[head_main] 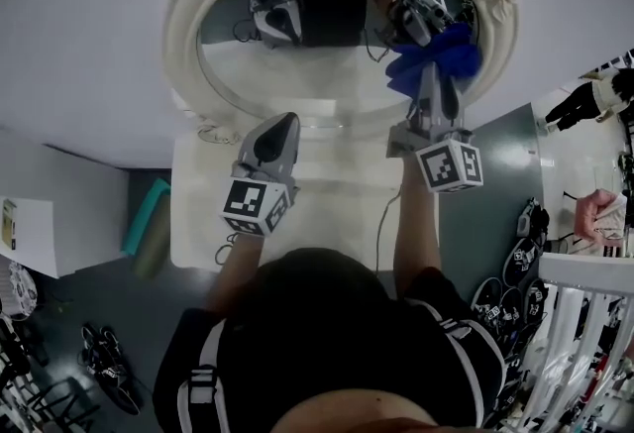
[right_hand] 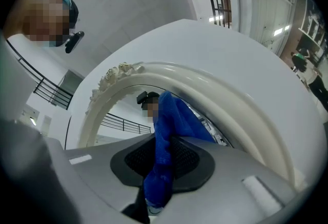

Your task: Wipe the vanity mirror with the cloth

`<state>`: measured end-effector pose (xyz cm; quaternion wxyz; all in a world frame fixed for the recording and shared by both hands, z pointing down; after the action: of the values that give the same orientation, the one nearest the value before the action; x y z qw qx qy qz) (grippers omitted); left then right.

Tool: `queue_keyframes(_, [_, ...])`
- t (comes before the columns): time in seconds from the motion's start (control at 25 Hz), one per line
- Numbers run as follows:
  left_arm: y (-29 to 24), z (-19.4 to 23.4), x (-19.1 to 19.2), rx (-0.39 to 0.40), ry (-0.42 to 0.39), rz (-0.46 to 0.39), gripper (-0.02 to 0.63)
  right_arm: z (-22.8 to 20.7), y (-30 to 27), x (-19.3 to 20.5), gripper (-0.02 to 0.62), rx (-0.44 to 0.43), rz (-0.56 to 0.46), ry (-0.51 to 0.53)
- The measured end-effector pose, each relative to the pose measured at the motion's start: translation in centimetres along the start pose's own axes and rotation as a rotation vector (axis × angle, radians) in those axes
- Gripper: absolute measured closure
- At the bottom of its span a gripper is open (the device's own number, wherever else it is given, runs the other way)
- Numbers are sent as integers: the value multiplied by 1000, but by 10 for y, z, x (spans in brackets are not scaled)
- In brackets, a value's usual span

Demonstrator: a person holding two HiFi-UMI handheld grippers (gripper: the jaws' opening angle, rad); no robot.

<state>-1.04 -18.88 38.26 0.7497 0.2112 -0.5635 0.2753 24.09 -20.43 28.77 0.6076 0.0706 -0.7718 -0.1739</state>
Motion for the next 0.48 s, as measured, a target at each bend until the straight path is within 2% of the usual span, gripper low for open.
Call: queue_keyframes(0.48, [33, 27, -24, -13, 14, -38, 600, 66, -29, -20, 526, -84, 5, 74])
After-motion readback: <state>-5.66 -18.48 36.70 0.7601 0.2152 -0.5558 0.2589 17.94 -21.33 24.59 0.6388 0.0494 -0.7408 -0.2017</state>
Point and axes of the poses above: the fingertips, and each gripper's own axes: y backward along the fingers, z to its left, x out of its underside, the point moved 3 cm from there along y, backward along the fingers, and after that the axes turned 6 degrees about y, right-handed, at the moved point
